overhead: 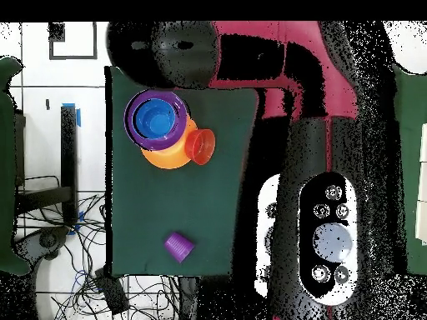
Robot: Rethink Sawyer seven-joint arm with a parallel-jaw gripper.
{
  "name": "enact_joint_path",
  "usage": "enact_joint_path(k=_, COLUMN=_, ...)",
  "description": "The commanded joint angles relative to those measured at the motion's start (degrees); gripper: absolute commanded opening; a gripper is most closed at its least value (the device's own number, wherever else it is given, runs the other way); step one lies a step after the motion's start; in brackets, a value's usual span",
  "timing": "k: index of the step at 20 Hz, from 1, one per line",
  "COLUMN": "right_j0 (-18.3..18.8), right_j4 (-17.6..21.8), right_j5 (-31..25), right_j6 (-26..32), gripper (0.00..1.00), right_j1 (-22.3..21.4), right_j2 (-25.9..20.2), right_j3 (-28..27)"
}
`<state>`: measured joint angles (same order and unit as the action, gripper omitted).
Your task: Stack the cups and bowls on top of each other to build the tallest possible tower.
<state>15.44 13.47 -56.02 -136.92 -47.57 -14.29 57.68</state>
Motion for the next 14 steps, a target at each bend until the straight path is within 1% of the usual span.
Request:
enact_joint_path(k=1, right_j0=-2.01, right_j4=-0.79, right_j5=-0.71, right_j6=-10.27, gripper=0.0, right_j1=2.26, right_j2=2.39, right_j3=-0.03)
enact_joint_path(k=8, right_j0=-2.31, right_j4=-1.76, right_j5=-0.9, right_j6=-9.17, gripper=0.0, right_j1=2.73, right_j2=3.39, right_j3=-0.91)
enact_joint_path(k=14, right_j0=-2.9, right_j4=-2.52, right_j5=2.07, right_j6=-8.98, gripper=0.0, right_j1=4.49, right_j2=4.66, right_j3=-0.99)
